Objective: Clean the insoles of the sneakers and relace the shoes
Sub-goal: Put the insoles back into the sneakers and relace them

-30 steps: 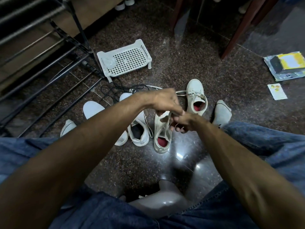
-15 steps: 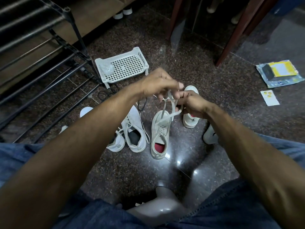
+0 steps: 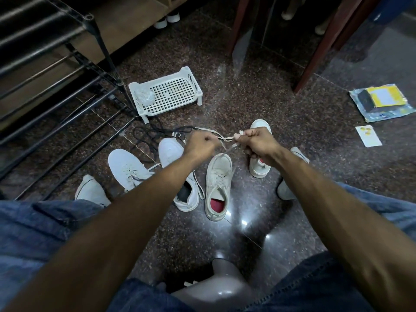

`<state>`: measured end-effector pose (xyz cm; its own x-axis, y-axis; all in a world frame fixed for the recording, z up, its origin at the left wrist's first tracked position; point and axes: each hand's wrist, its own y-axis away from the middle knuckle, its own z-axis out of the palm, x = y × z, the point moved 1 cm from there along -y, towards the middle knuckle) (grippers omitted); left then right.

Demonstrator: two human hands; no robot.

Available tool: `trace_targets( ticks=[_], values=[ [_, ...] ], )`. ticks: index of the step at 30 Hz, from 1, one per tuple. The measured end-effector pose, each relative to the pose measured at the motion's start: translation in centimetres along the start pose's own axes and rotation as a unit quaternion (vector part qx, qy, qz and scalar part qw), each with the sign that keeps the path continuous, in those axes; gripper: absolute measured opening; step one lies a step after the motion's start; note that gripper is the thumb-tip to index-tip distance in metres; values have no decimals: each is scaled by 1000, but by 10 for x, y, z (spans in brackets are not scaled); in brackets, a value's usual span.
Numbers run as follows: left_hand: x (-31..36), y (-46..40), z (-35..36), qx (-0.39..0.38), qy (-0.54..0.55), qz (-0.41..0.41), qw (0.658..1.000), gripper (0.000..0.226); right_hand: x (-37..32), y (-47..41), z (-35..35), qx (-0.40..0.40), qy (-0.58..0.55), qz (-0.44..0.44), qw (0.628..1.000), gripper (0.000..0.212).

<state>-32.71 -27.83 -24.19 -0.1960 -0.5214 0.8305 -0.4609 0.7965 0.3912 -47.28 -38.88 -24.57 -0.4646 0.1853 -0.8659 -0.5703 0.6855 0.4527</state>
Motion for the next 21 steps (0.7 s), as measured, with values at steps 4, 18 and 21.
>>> trace_targets(
  ticks=[4, 18, 21],
  values=[
    [-17, 8, 27, -235, -124, -28, 964, 64, 0, 0, 4, 11, -3, 58, 998, 36],
    [-12, -10, -11, -213, -24, 58, 975, 13, 0, 8, -1, -137, 106, 33, 984, 28],
    [-34, -29, -47, -188, -308, 58, 931, 12, 19, -2, -24, -69, 318, -6, 946, 25]
  ],
)
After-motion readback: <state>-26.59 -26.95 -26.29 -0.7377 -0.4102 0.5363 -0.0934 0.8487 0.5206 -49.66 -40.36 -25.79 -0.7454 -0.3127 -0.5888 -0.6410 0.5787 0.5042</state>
